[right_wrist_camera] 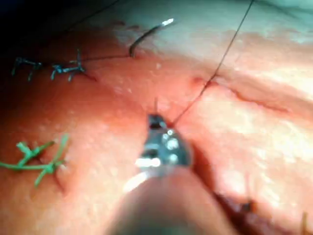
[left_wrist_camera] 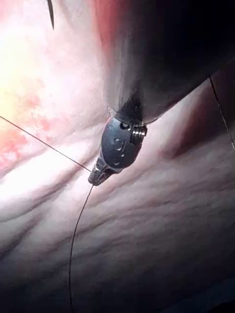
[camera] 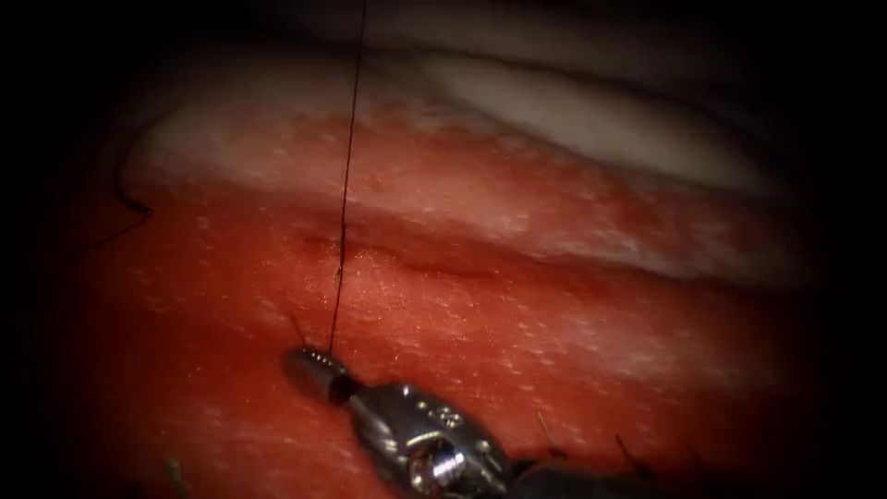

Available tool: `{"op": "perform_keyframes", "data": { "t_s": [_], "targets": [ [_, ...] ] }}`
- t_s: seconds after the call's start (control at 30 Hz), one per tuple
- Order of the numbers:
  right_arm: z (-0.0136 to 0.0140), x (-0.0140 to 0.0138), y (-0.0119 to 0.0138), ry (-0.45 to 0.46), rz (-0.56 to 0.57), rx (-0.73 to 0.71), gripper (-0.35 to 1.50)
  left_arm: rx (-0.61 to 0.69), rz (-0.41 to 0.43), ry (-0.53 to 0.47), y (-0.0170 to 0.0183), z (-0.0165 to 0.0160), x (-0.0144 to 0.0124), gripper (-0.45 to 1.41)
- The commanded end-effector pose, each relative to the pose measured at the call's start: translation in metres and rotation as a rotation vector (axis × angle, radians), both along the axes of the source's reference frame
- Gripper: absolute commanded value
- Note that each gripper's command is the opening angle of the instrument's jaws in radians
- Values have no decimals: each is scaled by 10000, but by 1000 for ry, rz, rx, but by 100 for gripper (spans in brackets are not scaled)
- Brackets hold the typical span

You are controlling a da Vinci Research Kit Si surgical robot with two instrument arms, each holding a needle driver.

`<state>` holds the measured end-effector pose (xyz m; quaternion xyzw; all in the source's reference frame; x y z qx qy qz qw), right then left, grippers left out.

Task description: Wound Closure

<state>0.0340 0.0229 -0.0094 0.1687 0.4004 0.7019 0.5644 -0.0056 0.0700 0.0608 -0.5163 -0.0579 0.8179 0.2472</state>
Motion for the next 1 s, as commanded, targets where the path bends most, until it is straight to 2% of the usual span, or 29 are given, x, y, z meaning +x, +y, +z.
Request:
{"op": "perform_keyframes", "data": {
  "t_s": [0.03,0.17,0.43,0.8,0.87,0.9,0.93,1.0],
  "targets": [
    [4,10,-5,1,-6,0,-35,-5,9,14,-1,8,-6,-35],
    [8,13,-21,-7,-29,9,-35,-4,21,25,-8,15,-11,-35],
    [2,15,-33,-4,-35,14,-35,-8,23,29,-6,16,-15,-35],
    [-4,20,-30,27,-54,31,-35,3,43,9,-8,10,-10,-35],
    [-8,20,-27,17,-104,-7,-35,12,49,4,-7,3,-8,-35],
    [-14,20,-24,37,-127,-49,31,18,44,-12,-6,-9,-7,-35],
    [-19,21,-21,75,-142,-87,83,30,46,-42,-5,-23,-7,-35],
    [-24,21,-18,105,-177,-166,96,47,45,-68,-5,-36,-8,-35]
  ]
}}
